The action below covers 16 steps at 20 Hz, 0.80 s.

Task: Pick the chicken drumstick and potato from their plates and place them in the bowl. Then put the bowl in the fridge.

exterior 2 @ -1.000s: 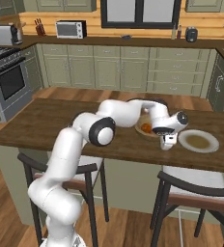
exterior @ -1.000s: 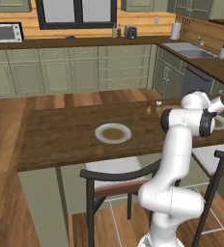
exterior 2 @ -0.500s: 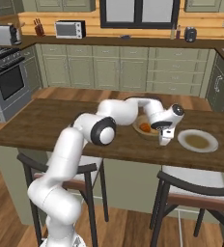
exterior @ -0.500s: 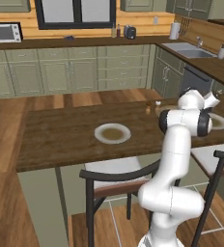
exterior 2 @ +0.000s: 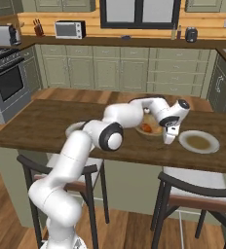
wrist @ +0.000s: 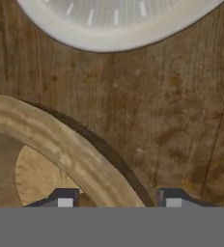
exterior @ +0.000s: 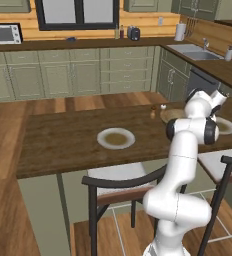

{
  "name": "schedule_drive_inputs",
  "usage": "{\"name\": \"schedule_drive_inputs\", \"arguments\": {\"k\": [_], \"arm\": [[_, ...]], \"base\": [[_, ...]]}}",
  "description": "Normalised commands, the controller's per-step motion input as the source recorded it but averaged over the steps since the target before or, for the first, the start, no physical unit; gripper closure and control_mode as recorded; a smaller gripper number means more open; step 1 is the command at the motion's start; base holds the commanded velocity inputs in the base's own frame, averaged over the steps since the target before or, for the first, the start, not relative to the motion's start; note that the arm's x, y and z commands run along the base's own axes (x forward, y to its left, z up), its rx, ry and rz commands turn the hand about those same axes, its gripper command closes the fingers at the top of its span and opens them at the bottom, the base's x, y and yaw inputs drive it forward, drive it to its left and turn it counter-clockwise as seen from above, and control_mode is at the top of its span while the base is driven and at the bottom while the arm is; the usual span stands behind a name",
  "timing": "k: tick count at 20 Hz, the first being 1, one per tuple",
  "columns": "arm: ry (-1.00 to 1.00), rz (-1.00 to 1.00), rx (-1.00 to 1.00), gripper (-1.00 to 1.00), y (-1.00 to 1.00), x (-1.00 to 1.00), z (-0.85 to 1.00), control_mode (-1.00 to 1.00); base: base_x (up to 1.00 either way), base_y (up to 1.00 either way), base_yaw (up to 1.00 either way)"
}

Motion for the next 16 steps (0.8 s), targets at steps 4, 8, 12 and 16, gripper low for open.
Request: {"name": "schedule_drive_inputs", "arguments": {"k": [4, 8, 12, 16], "arm": [[0.0, 0.0, 0.0, 1.0, 0.62, -0.23, -0.3, -1.0], [-0.04, 0.0, -0.01, 1.0, 0.7, -0.38, -0.16, -1.0], [-0.22, 0.0, -0.09, 1.0, 0.81, -1.0, 0.07, -1.0], [-0.15, 0.07, -0.27, 1.0, 0.87, -1.0, 0.59, -1.0]], "base": [[0.0, 0.0, 0.0], [0.0, 0.0, 0.0], [0.0, 0.0, 0.0], [0.0, 0.0, 0.0]]}}
